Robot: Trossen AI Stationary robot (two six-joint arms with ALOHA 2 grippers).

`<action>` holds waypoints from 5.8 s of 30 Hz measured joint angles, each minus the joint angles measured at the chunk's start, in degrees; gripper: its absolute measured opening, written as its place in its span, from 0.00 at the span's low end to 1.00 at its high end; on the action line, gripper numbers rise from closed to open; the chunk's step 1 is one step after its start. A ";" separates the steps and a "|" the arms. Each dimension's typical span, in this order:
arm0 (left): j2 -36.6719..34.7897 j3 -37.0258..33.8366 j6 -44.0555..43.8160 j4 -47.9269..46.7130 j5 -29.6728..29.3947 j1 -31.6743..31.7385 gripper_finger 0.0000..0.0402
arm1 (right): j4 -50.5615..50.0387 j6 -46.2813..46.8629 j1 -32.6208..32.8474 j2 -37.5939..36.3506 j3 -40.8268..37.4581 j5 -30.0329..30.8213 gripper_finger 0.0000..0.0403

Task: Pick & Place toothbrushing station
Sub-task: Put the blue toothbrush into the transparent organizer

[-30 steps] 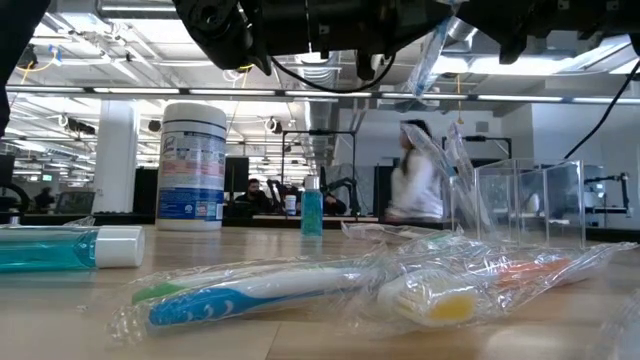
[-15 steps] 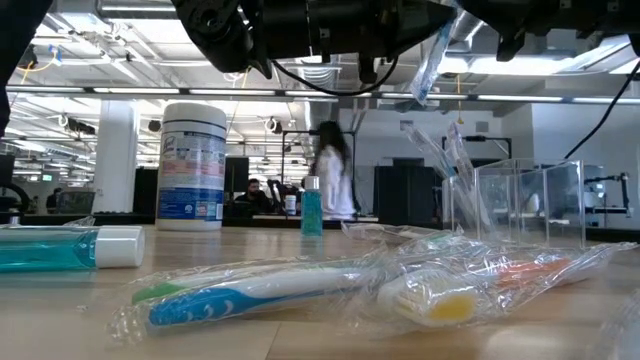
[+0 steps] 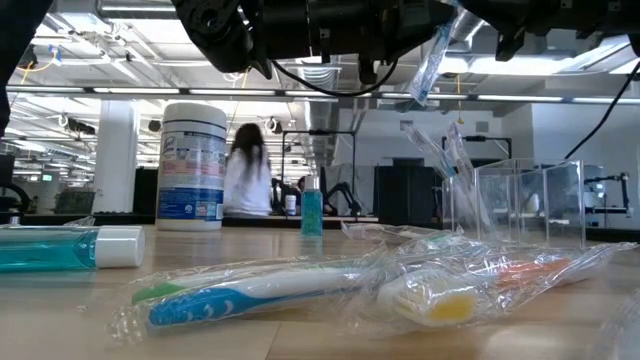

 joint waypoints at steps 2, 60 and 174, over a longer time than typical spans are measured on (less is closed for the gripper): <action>-0.14 -0.02 0.00 -0.26 -0.01 0.00 0.18 | -0.43 0.05 0.00 -0.25 0.00 -0.03 0.00; -26.82 -26.34 -0.02 -3.08 -0.43 -5.51 0.19 | -28.13 19.21 24.68 -4.84 -0.02 26.23 0.00; -26.75 -26.34 -0.02 -5.08 -0.43 -5.50 0.19 | -26.66 19.33 22.49 4.32 -0.02 21.03 0.62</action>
